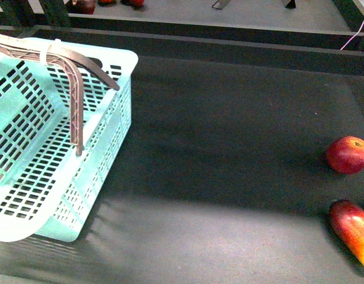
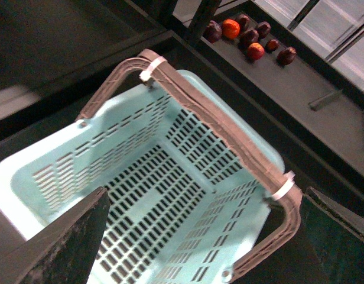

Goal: Pick apple with right arm and hold basket with left

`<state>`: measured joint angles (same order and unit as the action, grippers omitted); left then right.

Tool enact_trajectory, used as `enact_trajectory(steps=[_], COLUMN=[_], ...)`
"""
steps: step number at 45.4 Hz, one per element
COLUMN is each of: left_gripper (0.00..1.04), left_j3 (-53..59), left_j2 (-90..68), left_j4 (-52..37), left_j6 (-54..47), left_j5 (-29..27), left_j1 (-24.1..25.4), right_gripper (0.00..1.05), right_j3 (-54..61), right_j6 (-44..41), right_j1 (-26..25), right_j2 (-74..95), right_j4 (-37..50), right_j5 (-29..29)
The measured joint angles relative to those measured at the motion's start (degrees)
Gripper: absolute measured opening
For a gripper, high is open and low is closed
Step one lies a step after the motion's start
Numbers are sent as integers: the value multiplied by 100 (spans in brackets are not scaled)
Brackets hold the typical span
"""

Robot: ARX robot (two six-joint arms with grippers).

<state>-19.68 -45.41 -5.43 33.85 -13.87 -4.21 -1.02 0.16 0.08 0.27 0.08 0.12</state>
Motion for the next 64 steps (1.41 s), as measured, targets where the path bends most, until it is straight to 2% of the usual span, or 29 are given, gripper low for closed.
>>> enact_trajectory(steps=[5,9,16,24,38,40,54,56,64], left_gripper=[98,98,98,98,98,93,28,21,20], left_j3=[-599,-1080,-1777,-2444,-2688,-2715,-3132,-3182,-3252], left_j2=[-1613,-2981,-4629,-5534,-5807,-5807,-6063,-6078,-6122], left_j4=[-756,-1174,-1777,-1832,-1873,-1864,-1631,-1613,-1532], left_j6=[879,1537,2116,2765,3298,3375,4070,4232,4365], left_j5=[457,527,608,595,608,629,754,765,745], left_j1=[155,236,227,214,157,157,251,251,234], right_gripper=[96,96,96,96,96,96,96,96,96], right_j3=[0,0,0,0,0,0,0,0,0], right_j6=[0,0,0,0,0,0,0,0,0], right_j1=[0,0,0,0,0,0,0,0,0], right_j2=[0,0,0,0,0,0,0,0,0], right_j4=[0,0,0,0,0,0,0,0,0], right_j5=[0,0,0,0,0,0,-2,0,0])
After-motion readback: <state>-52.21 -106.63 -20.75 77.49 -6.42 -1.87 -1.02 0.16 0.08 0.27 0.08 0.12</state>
